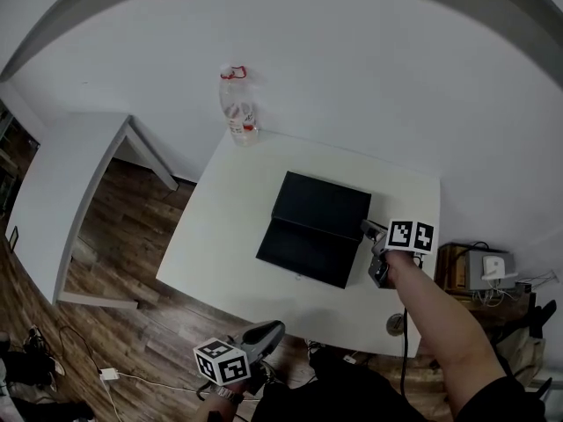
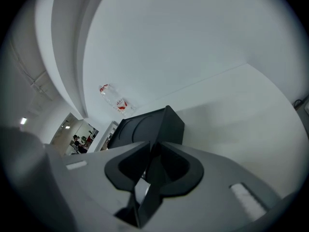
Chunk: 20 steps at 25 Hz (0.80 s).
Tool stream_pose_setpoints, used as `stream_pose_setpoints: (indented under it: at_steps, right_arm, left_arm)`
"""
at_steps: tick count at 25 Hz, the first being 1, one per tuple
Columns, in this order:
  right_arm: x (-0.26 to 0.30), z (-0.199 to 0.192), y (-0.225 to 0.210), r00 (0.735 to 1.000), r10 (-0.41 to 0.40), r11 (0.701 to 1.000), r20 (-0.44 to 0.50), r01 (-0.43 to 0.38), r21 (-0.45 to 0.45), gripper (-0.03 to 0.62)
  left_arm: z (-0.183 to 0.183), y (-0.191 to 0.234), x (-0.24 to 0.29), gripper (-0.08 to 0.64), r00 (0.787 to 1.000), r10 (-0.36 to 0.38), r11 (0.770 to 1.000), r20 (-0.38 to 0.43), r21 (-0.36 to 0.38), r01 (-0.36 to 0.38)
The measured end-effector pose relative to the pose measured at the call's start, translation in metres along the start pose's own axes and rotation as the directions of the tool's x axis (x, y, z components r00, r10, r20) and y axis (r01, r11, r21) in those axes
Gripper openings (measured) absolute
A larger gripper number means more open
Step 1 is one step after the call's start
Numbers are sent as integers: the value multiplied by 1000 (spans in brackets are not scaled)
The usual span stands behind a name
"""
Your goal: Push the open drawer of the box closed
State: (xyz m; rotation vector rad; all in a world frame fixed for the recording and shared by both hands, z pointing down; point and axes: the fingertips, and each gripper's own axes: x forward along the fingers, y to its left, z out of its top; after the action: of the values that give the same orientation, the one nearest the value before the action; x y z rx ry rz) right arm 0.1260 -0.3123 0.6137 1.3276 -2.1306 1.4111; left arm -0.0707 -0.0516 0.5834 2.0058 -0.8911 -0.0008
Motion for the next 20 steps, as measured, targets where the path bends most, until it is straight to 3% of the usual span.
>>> stream_pose_setpoints:
  at_steps: [5,10,14,20]
  right_arm:
    - [1,0,1,1000,32,999,-1,-32,11,77]
    - [1,0,1,999,46,999,1,-46,17,78]
    - [1,-1,2,998,63,998,1,-63,27,80]
    - [3,-2,3,997,80,996,-9,-79,30,81]
  left_arm:
    - [7,29,31,80,989,139,988,-42,72,-136]
    - [18,57,56,100,956,285,948,-71,164,-271]
    - [25,66,74,110,938,332,925,-101,228,-303]
    - [25,73,94,126,918,369,909,-146,264,-323]
